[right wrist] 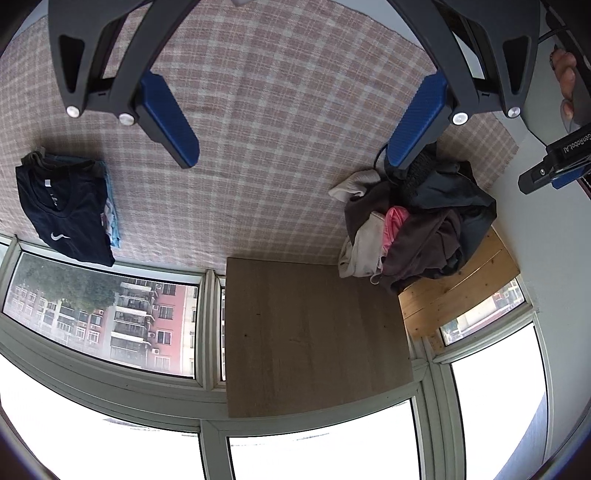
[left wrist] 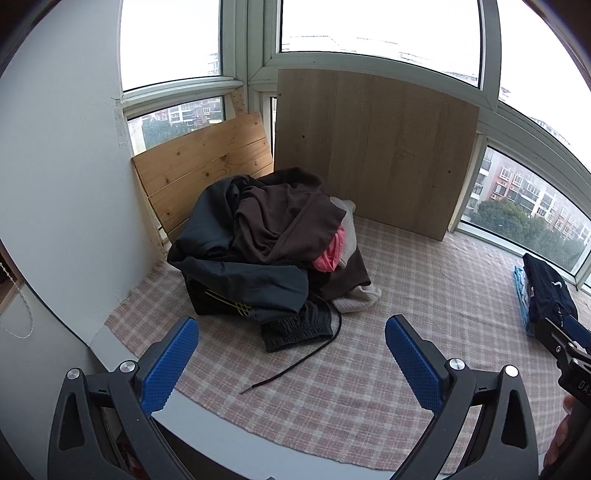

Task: Fold clothes
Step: 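Move both grippers toward the heap of clothes by the wooden board, then grasp the brown fleece hoodie with the right gripper and lift it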

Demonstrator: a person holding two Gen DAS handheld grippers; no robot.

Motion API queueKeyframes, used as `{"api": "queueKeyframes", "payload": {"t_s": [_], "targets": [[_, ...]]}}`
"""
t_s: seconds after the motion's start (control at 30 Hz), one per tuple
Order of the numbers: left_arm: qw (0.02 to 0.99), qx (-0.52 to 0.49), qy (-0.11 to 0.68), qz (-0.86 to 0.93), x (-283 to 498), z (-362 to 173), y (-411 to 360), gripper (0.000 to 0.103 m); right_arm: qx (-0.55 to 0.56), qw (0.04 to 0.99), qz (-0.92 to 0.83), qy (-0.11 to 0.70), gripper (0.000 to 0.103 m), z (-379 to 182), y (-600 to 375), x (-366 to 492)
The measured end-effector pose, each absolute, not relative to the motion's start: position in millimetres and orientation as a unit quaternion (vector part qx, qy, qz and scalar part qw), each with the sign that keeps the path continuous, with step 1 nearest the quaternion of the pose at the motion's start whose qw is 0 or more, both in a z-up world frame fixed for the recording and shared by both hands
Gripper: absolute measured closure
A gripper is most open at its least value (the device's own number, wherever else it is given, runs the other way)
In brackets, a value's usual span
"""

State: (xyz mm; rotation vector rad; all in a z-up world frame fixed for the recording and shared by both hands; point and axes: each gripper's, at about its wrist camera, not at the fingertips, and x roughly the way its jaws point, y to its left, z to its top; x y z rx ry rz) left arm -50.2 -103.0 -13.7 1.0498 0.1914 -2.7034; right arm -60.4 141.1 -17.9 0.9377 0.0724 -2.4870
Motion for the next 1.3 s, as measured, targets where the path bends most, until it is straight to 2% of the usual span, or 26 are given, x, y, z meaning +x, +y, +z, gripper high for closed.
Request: {"api": "queueKeyframes", "payload": {"t_s": [0.3,0.5,0.63,0.77,1.1,1.3], "targets": [[0.148,0.319,0.152,-0.924,-58,-16,-148,0.001,0.346,0.254,-0.902,0.052,0.0,-25,103,-74],[0.142,0.37,0.082,-0.915,-86,-31,-151,0.001,0.345,0.259,-0.899,0.071,0.0,-30,80,-89],[0.15,0.385,0.095,-0.905,-98,-40,-167,0.001,0.315,0.27,-0.904,0.101,0.0,-28,59,-96],[0.164,0.383,0.077,-0.906,-110,-44,-182,0.001,0.301,0.274,-0.904,0.133,0.0,-28,36,-112],[0.159,0.369,0.055,-0.914,-148,-41,-220,0.002,0.341,0.275,-0.888,0.139,0.0,-47,-12,-190],[0.159,0.371,0.055,-0.913,-169,-50,-234,0.002,0.346,0.311,-0.875,0.137,0.0,-61,-54,-205]]}}
